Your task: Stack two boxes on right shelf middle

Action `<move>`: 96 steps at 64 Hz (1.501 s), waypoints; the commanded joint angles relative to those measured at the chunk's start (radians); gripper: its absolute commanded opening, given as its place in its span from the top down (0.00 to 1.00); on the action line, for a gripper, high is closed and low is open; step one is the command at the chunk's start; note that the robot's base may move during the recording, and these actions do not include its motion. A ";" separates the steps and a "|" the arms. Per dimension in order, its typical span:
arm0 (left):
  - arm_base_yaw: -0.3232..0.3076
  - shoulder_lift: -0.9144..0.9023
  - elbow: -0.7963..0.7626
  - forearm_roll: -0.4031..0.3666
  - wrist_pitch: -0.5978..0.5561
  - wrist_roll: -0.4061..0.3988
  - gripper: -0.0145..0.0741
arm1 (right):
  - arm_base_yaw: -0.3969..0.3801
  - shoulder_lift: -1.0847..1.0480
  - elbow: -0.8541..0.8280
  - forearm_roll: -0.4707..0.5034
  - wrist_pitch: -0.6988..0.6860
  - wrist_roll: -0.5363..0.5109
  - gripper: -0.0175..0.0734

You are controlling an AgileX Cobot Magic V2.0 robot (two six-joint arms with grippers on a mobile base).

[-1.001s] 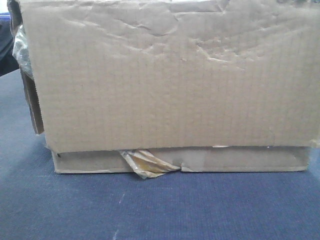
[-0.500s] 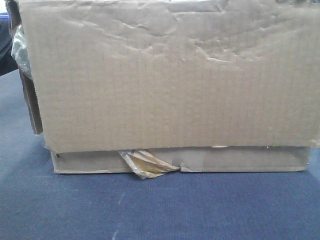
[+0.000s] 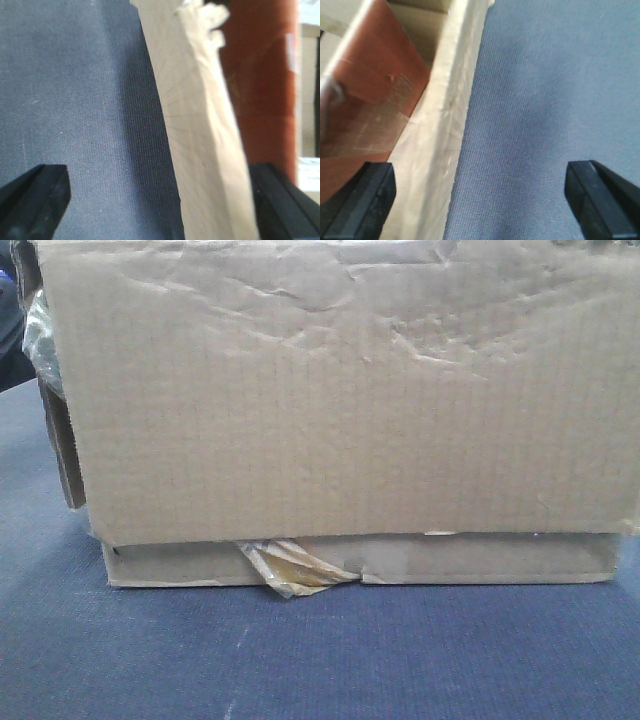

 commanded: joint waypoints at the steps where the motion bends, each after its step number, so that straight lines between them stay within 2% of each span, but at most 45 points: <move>1: -0.004 -0.001 -0.001 -0.010 -0.006 0.002 0.35 | 0.002 0.002 -0.009 -0.001 -0.013 -0.002 0.33; 5: -0.004 -0.001 -0.001 -0.010 -0.006 0.002 0.53 | 0.002 0.002 -0.009 -0.001 -0.013 -0.002 0.49; 6: -0.004 -0.001 -0.001 -0.010 -0.006 0.002 0.58 | 0.002 0.002 -0.009 -0.001 -0.013 -0.002 0.56; 9: -0.004 -0.001 -0.001 -0.010 -0.006 0.002 0.77 | 0.002 0.002 -0.009 -0.001 -0.013 -0.002 0.71; 10: -0.004 -0.001 -0.001 -0.010 -0.006 0.002 0.80 | 0.002 0.002 -0.009 -0.001 -0.013 -0.002 0.74; 11: -0.004 -0.001 -0.001 -0.010 -0.006 0.002 0.86 | 0.002 0.002 -0.009 -0.001 -0.013 -0.002 0.81; 12: -0.004 -0.001 -0.001 -0.010 -0.006 0.002 0.95 | 0.002 0.002 -0.009 -0.001 -0.013 -0.002 0.86; 15: -0.004 -0.001 -0.001 -0.010 -0.006 0.002 0.96 | 0.002 0.002 -0.009 -0.001 -0.013 -0.002 1.00; 33: -0.004 -0.019 -0.005 -0.010 -0.006 -0.002 0.96 | 0.002 -0.018 -0.009 0.001 0.001 0.010 0.98; 54: -0.004 -0.140 -0.094 -0.010 -0.006 -0.002 0.96 | 0.002 -0.172 -0.034 0.003 -0.003 0.029 0.98; 82: -0.090 -0.271 -0.313 -0.001 -0.006 -0.002 0.96 | 0.002 -0.351 -0.223 0.023 -0.003 0.029 0.98; 96: -0.090 -0.284 -0.326 0.017 -0.006 -0.002 0.96 | 0.002 -0.374 -0.224 0.023 -0.011 0.029 0.98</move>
